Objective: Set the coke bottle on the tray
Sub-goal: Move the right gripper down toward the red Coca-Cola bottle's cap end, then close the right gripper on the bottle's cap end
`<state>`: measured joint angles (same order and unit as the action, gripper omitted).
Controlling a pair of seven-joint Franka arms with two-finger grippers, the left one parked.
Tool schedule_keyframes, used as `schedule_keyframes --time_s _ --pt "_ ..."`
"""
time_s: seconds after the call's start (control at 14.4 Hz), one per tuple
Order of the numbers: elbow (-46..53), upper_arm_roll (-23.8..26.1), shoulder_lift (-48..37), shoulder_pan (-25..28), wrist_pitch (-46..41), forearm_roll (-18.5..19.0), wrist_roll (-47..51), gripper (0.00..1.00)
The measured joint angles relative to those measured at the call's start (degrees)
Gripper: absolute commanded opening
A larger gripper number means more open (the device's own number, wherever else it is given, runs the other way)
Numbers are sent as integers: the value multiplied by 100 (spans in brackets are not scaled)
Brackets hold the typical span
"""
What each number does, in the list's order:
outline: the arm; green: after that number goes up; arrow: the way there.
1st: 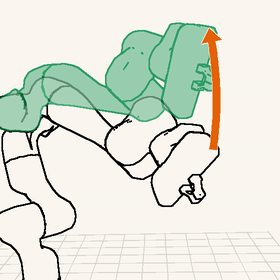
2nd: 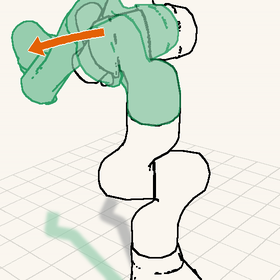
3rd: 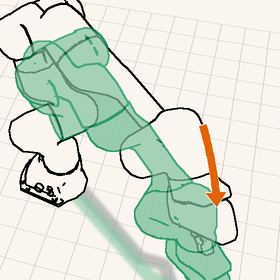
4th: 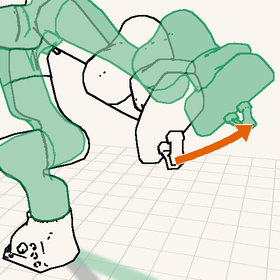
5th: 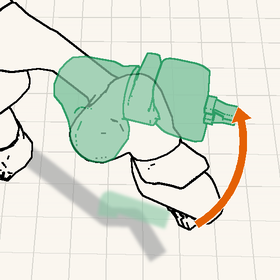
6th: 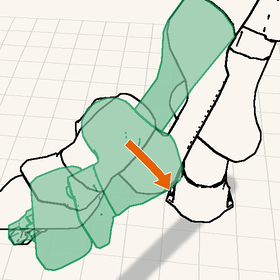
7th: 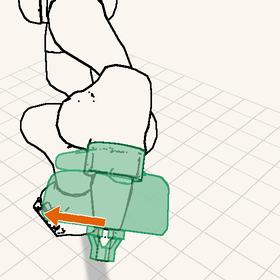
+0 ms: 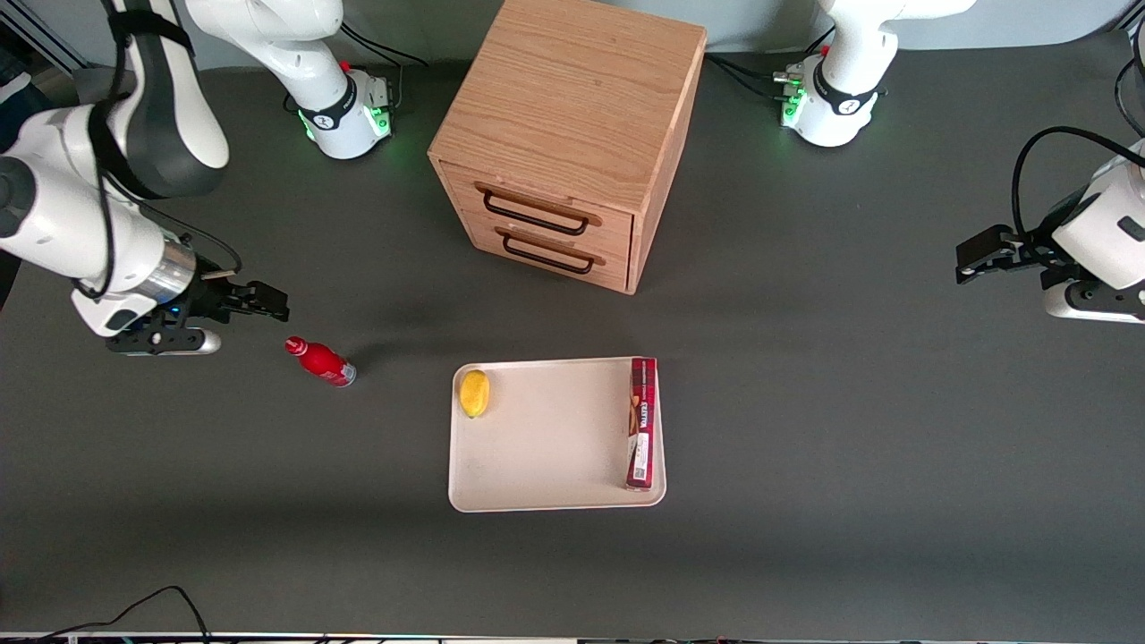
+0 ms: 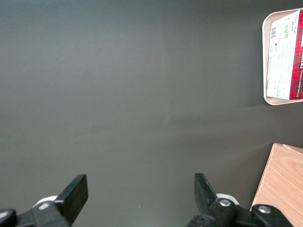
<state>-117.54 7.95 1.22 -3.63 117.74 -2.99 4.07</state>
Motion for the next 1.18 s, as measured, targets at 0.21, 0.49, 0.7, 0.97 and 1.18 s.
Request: schedule_keyframes --time_s 0.21,0.49,0.7,0.97,1.18 --pt "-784 36 -39 1 1079 1 -64 100" --pt "-1146 65 51 1 1726 10 -135 100" --pt "-1189 64 238 -3 2037 36 -161 99" --pt "-1200 64 393 -4 2228 82 -171 65" --pt "-1205 64 403 -6 2257 85 -183 20"
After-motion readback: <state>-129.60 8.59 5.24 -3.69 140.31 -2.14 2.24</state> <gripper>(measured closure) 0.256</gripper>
